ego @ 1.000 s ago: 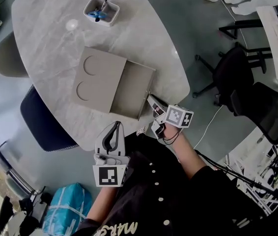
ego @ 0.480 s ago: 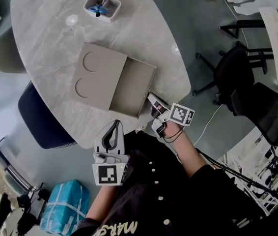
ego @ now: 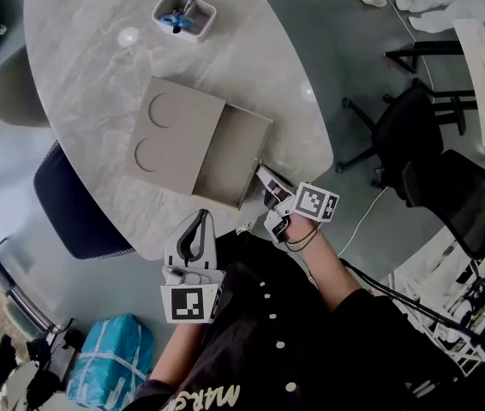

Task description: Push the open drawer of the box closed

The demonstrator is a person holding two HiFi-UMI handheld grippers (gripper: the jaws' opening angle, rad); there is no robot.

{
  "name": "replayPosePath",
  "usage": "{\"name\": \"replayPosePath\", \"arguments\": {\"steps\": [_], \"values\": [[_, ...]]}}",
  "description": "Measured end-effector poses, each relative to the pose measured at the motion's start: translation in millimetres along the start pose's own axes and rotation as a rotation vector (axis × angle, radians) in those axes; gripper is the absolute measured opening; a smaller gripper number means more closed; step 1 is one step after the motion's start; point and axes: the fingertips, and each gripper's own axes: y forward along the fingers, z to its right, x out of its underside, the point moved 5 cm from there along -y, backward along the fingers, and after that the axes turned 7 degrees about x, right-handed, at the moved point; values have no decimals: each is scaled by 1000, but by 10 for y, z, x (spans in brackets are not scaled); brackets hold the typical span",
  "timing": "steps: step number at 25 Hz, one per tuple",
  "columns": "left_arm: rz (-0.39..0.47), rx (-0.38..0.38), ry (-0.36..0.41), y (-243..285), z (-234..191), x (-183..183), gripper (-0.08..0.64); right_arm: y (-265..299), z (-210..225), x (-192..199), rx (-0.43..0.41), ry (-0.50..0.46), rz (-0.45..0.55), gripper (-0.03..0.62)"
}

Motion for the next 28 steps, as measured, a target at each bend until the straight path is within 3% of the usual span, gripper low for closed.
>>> {"name": "replayPosePath", "arguments": {"steps": [28], "values": [[-42, -53, -66, 20, -259, 96, 17, 878, -677, 141, -75, -59, -110, 23]]}}
